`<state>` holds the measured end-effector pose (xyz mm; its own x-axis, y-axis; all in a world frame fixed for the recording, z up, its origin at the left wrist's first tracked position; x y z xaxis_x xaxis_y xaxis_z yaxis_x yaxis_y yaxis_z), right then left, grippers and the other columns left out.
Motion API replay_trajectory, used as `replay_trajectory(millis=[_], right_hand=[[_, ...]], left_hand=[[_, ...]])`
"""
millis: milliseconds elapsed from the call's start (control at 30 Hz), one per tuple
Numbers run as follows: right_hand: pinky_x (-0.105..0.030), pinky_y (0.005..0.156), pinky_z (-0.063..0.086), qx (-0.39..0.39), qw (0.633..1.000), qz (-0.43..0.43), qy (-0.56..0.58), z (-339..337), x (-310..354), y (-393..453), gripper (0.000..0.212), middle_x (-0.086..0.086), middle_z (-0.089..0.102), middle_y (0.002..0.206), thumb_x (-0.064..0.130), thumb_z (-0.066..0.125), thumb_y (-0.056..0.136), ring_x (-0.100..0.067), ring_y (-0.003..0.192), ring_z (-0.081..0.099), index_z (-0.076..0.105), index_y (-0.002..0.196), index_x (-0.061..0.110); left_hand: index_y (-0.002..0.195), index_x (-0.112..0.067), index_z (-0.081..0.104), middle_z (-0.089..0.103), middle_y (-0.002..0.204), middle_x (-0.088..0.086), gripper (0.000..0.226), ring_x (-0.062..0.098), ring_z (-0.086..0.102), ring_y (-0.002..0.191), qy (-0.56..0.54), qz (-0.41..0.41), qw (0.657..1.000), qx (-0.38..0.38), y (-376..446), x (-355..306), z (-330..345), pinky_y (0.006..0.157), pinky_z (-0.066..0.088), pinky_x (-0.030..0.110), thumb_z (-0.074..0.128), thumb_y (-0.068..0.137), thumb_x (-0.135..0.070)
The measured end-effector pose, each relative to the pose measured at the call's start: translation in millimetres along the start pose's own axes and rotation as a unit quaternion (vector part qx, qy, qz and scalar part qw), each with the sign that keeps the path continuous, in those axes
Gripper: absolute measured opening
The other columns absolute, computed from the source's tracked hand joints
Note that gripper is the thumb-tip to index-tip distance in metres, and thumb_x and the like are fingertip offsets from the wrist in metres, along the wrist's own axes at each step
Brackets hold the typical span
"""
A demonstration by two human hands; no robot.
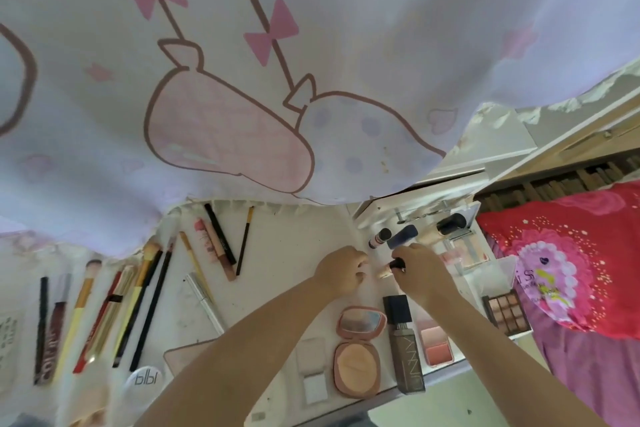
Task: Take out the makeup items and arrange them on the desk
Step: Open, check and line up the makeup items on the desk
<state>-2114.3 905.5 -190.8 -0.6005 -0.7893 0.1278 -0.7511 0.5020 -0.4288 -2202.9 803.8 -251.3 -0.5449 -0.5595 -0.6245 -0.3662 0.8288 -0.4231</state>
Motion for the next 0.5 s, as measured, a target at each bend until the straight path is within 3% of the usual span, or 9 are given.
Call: replay_trajectory(millis=[333,500], right_hand=[[-0.03,0.087,0.051,-0.026,0.998,-0.011,-0.06,4.0,14.5,-16.8,0.036,-0.005,0.051,0.126,0.025,0.044,0.093,-0.022,0.107,0.058,0.045,0.128,0.018],[-0.03,0.092,0.046,-0.03,0.993,-0.021,-0.113,-4.3,36.5,-21.5,0.04,-0.005,0.046,0.132,0.021,0.041,0.093,-0.023,0.12,0.046,0.041,0.132,0.015]], left_hand=[[0.126,-0.01,0.051,0.049,0.126,0.008,0.033,0.021,0.045,0.119,0.058,-0.088,0.99,-0.089,-46.0,63.1,-43.7,0.095,0.04,0.03,0.037,0.097,-0.019],[0.125,-0.011,0.052,0.049,0.127,0.005,0.033,0.019,0.043,0.122,0.085,-0.115,0.982,-0.123,-74.3,91.8,-58.7,0.097,0.041,0.029,0.036,0.097,-0.02]])
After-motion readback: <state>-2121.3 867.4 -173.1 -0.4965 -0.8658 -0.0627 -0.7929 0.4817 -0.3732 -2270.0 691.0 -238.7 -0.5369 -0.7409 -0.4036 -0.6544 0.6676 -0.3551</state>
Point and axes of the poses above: each hand's wrist, its own y-axis towards the middle knuckle, its own z-axis out of the palm, x = y × z, the point moved 1 cm from there along y, towards the middle knuckle
